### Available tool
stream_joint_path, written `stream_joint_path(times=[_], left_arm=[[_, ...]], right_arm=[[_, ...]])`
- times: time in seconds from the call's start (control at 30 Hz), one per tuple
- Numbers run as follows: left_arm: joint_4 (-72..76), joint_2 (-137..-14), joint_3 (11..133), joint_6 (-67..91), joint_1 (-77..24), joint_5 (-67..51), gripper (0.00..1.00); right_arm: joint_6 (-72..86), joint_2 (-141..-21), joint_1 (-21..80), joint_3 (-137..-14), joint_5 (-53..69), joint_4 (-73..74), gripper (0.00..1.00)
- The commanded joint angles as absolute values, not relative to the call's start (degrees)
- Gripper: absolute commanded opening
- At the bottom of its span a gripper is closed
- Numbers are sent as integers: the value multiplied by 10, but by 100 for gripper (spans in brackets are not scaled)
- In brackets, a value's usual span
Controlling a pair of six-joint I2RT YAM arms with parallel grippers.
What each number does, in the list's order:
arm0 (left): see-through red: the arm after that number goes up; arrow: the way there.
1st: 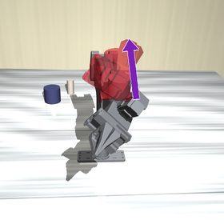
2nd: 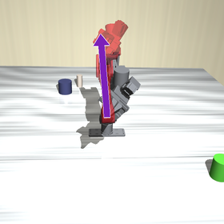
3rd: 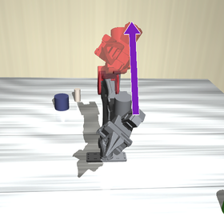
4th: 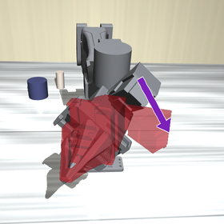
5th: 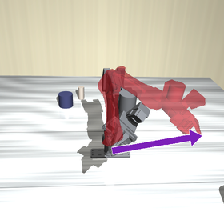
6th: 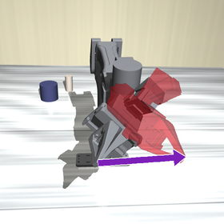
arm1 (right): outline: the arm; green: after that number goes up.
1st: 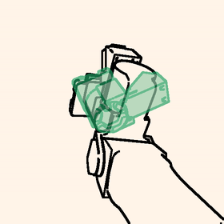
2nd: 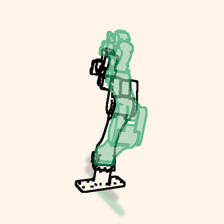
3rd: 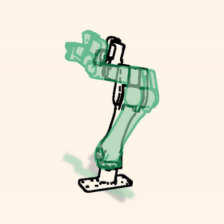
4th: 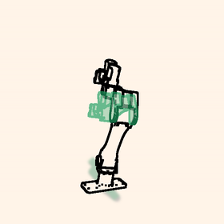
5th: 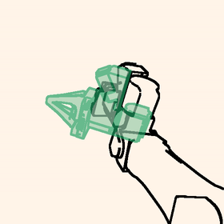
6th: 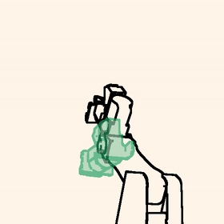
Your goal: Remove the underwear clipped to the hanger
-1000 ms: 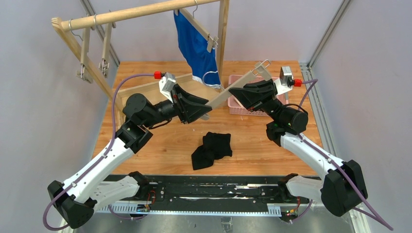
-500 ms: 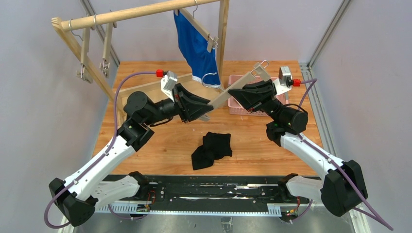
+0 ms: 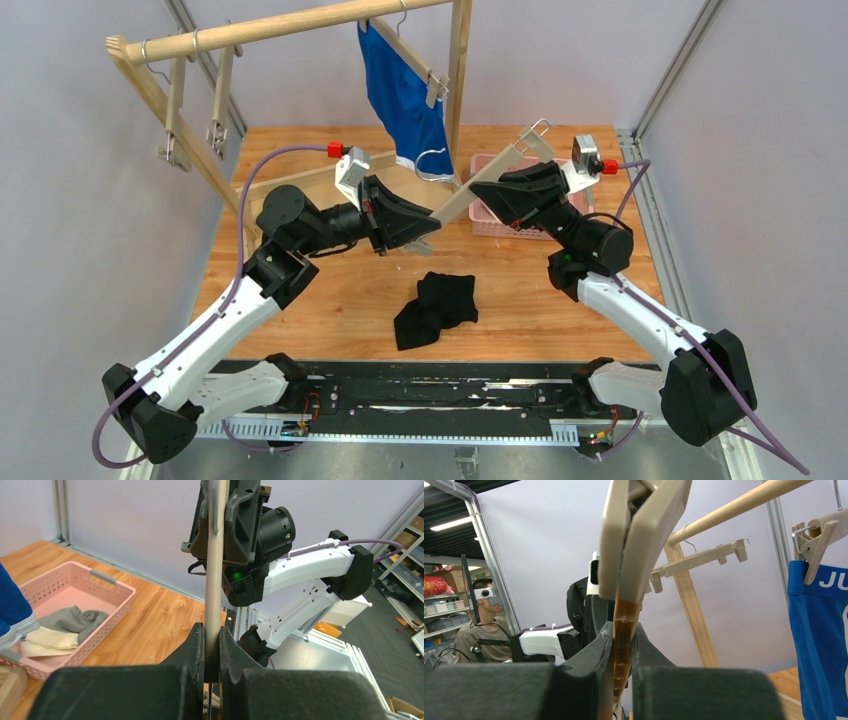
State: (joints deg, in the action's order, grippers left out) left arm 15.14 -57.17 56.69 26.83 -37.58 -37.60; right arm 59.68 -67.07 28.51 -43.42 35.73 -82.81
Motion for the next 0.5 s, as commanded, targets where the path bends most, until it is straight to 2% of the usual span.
stream_joint_path(times=[0.0,0.07,0.13,0.2,0.33,0.47], left_arm=[[152,-557,586,267,-378,-361,0],[139,-549,590,265,-378,-354,0],[131,-538,592,267,-378,-347,0],[120,-526,594,267,-378,-343,0],[24,-487,603,228,-378,-307,0],[-154,-429,617,166,-378,-219,0]], right_arm=[[586,-674,299,-443,373,-833,28],[585,-676,299,-441,375,-828,51],[584,-679,299,-439,380,-822,66],[579,-681,299,-438,392,-810,70],[536,-666,299,-415,410,-732,70],[371,-601,320,-403,377,-449,71]])
